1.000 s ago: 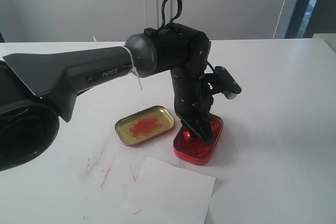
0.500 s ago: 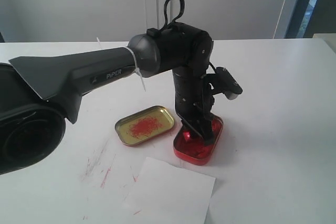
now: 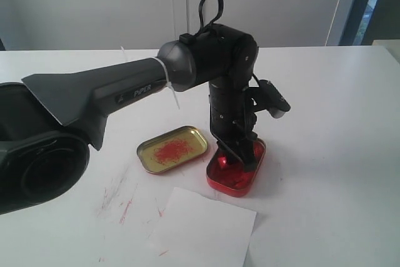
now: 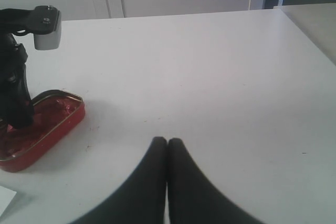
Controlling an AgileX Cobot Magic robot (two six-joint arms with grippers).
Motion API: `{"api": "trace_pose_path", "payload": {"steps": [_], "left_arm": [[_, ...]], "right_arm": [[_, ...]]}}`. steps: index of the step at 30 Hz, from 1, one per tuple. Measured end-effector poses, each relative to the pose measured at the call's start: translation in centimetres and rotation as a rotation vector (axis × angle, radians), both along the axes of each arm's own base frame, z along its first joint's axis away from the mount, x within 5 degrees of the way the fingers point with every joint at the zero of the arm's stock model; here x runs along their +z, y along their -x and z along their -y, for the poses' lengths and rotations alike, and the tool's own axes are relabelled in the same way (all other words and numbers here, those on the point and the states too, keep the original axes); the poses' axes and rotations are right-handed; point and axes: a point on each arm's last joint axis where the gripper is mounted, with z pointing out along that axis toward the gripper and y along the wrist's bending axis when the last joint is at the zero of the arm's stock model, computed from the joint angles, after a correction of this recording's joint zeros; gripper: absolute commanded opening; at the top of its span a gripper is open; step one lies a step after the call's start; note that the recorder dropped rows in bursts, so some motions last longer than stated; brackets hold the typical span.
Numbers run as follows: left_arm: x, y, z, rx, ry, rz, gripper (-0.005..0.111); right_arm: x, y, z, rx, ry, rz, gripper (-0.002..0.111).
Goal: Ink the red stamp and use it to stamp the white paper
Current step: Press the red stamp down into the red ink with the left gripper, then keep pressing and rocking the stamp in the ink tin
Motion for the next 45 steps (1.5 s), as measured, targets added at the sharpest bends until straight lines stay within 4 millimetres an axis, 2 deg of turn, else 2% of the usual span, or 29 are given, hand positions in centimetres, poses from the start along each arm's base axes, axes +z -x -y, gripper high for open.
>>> {"api": "trace_pose_path", "payload": {"steps": [14, 29, 35, 39, 45], "left_arm": [[0.7, -0.4, 0.4, -0.001, 0.021, 0.021, 0.0], [2.4, -0.7, 0.8, -0.001, 0.066, 0.062, 0.0], [3.6, -0.6, 0.6, -0.001, 0.084, 0.077, 0.0], [5.1, -0.4, 0.4, -0.001, 0.107, 0.096, 0.0], [5.2, -0.4, 0.4, -0.001, 0.108, 0.098, 0.0]], "right_arm": [[0.0, 0.0, 0.0, 0.0, 0.0, 0.0, 0.0], [0.0, 0.0, 0.0, 0.0, 0.0, 0.0, 0.0], [0.0, 0.0, 0.0, 0.0, 0.0, 0.0, 0.0], [0.0, 0.0, 0.0, 0.0, 0.0, 0.0, 0.0], [0.0, 0.0, 0.0, 0.0, 0.0, 0.0, 0.0]]}}
